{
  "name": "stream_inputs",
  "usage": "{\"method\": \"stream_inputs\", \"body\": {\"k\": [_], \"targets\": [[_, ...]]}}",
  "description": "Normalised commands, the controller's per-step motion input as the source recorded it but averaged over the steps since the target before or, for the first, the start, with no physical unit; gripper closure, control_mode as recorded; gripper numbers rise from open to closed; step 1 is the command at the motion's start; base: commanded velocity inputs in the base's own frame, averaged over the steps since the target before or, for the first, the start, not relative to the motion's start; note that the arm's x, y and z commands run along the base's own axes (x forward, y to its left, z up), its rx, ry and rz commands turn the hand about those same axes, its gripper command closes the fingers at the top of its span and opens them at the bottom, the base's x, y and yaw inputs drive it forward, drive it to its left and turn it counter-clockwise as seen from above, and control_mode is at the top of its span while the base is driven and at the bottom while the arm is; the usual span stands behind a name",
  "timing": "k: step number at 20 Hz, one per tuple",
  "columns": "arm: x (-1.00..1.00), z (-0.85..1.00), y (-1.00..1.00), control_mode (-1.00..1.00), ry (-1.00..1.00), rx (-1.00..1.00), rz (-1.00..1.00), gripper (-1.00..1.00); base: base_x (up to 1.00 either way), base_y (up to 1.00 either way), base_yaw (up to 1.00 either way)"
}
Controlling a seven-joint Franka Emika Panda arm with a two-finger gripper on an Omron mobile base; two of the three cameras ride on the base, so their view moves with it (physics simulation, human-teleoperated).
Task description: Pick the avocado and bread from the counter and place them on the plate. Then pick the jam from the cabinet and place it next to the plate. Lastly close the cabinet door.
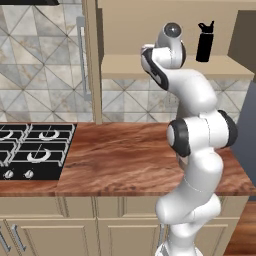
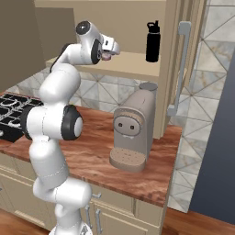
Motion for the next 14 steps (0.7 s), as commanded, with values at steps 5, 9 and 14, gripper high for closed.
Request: {"method": "stream_inputs", "body": {"k": [5,9,14], "targets": [[0.31,-0.06,-0.03,-1.00,0.00,0.00,0.00,-1.00,0.00,0.00,0.00],[0.13,-0.12,0.00,-1.00,0.00,0.00,0.00,-1.00,0.00,0.00,0.00],[0.00,-0.30,0.00,-1.00,0.02,0.00,0.00,1.00,0.00,0.00,0.00]]}}
